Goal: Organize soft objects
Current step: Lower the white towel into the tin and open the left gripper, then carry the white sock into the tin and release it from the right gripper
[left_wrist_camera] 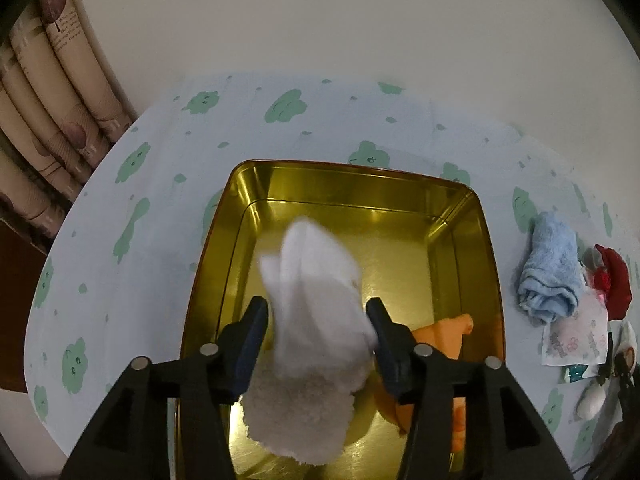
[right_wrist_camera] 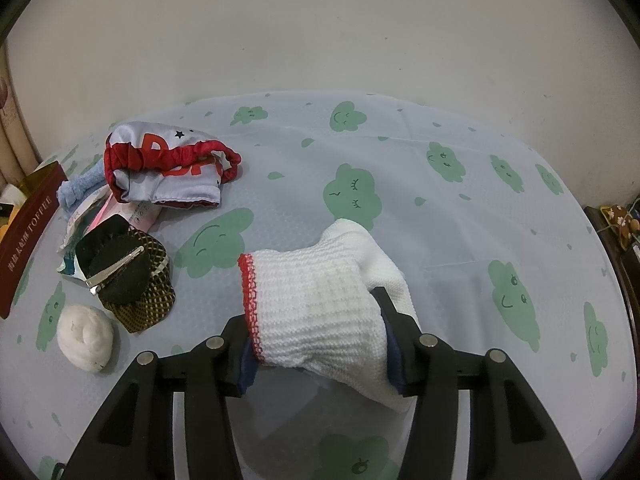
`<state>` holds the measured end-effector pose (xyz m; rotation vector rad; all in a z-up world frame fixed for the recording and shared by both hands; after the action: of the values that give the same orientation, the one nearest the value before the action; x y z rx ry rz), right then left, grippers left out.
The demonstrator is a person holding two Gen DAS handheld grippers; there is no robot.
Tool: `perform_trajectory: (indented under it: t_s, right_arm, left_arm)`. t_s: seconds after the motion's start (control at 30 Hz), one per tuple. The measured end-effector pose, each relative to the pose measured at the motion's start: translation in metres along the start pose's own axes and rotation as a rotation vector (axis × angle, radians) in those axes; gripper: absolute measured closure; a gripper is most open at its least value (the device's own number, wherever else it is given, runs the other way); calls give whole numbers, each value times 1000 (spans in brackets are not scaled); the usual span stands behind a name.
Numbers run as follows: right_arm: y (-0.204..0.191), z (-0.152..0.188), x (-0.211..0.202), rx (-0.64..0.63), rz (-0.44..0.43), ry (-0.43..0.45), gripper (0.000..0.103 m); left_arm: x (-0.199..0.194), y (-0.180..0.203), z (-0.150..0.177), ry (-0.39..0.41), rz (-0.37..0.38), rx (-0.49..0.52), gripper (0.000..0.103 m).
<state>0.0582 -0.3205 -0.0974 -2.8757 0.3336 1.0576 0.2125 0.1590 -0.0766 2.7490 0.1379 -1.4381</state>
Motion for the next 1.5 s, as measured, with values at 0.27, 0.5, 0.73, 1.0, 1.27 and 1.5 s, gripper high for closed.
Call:
perform_trajectory:
  t_s: [0.27,0.5,0.73,1.0,1.27,1.5]
  right_arm:
    - [-1,0,0,-7,0,-3,51]
    - [-1,1,1,-11,2,-3,51]
    - [1,0,-2,-6,13,12,60]
    - [-6,-12,-11,17,37,21,69]
    - [-60,-47,-43,-34,-72,93,69]
    - [-152,-63,-59,-138,-261,92,68]
  left_arm:
    - [-21,-6,8,27,21,-19,49]
    - [-73,3,30,170,7,43,49]
    - [-103,0,61,250,3,57,49]
    - [-109,-10,84,302,-77,88,49]
    - [-110,-32,89,325,-86,35,49]
    - [-113,-51,92,352,-131,11,49]
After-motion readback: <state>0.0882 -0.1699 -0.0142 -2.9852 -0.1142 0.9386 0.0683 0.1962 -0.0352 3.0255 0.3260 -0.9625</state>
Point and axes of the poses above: each gripper's, at about its wrist camera, not at the fingertips, and x roughly the way its jaws point, y to its right, z to its underside, the point moved 2 cm from there along x, roughly the way its jaws point, and after that the axes turned 10 degrees about y, right-handed, at the moved point
